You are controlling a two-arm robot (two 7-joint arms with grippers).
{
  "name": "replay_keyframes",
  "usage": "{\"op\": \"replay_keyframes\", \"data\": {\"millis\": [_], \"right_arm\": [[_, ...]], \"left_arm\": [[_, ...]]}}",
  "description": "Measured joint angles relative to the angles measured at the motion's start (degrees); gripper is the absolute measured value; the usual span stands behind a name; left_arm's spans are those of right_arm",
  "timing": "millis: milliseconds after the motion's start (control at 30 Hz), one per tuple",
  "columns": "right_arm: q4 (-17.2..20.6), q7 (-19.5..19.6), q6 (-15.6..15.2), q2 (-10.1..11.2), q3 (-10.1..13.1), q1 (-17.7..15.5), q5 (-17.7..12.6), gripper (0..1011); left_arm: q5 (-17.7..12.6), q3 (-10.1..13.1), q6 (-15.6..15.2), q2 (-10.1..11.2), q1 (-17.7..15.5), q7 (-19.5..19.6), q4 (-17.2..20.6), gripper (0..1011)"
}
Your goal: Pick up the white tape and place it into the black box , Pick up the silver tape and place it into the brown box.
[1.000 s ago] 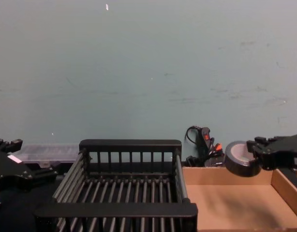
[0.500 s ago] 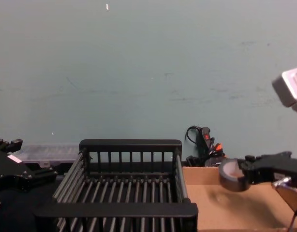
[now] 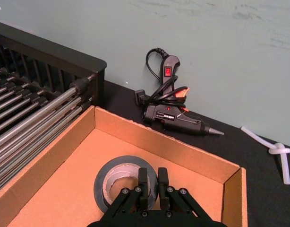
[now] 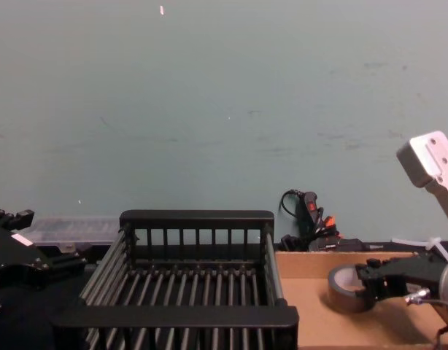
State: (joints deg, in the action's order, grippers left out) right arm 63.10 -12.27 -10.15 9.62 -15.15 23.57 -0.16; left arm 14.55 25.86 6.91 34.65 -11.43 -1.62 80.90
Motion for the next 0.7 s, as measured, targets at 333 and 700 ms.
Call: {"op": "replay_keyframes", "data": {"millis": [333,700], "right_arm": [[-0.16,-0.23,-0.27,-0.13,0.13,-0.21,0.65,133],[-0.11,-0.27,-0.31,-0.10,0.10,-0.22,0.58,192]], "left_arm": [[0.00,0.00,0.00,0.00,0.00,0.00,0.00,1001],[0.00,0.00,0.00,0.00,0.00,0.00,0.00,1001]]}}
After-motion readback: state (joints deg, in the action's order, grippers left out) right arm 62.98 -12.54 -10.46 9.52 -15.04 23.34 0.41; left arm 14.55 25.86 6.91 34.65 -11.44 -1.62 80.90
